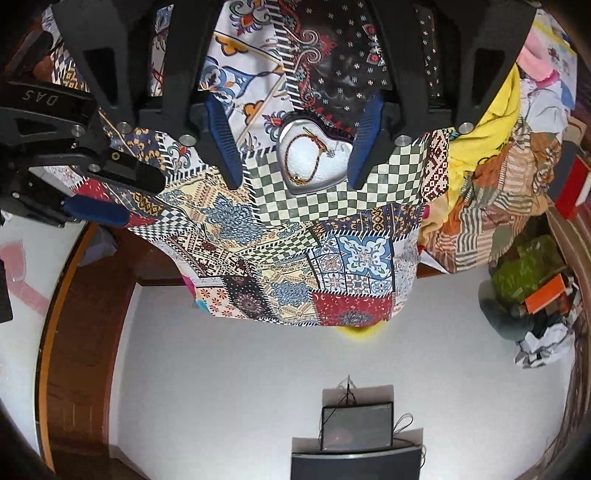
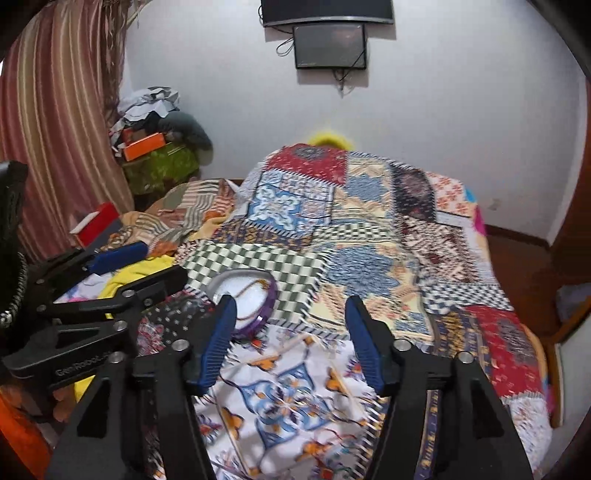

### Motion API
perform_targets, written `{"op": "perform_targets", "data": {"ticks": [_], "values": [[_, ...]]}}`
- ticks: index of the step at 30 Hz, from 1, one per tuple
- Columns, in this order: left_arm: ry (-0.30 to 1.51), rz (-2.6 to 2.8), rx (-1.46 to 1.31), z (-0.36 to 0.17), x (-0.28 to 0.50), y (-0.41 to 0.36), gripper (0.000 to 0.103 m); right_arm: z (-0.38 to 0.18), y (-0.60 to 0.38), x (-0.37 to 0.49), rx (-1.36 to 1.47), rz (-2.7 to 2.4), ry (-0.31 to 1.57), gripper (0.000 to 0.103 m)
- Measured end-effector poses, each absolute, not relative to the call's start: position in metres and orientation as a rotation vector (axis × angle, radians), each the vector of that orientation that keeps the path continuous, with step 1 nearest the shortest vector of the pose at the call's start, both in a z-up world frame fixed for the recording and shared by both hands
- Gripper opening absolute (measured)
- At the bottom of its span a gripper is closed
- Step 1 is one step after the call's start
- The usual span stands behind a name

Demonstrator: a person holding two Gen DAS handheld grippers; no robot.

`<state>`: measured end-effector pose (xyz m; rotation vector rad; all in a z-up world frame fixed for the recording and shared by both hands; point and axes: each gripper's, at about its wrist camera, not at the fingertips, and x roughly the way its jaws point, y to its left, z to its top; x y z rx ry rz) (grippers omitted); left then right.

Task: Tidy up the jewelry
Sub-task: 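Move the right tool back to the red-and-turquoise beaded string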

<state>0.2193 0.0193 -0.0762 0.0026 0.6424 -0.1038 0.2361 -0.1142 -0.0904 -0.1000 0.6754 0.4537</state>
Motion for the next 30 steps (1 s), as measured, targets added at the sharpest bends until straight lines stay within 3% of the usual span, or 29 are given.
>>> {"op": "perform_targets", "data": {"ticks": [3,7,30], "values": [[0.632,-0.109,0.013,-0.075,0.209,0.010,0.074,-0.092,-0.123,0.231,-0.095,0.444,0.682,0.060],[0.625,-0.110,0.033,-0.078,0.199,-0.003,0.083,-0.097,-0.134,0.224,-0.086,0.422,0.691,0.060],[0.854,-0.212,-0.013,-0.165,0.201,-0.037,0.084,-0.158,-0.204,0.206,-0.008,0.353,0.880,0.060]]}}
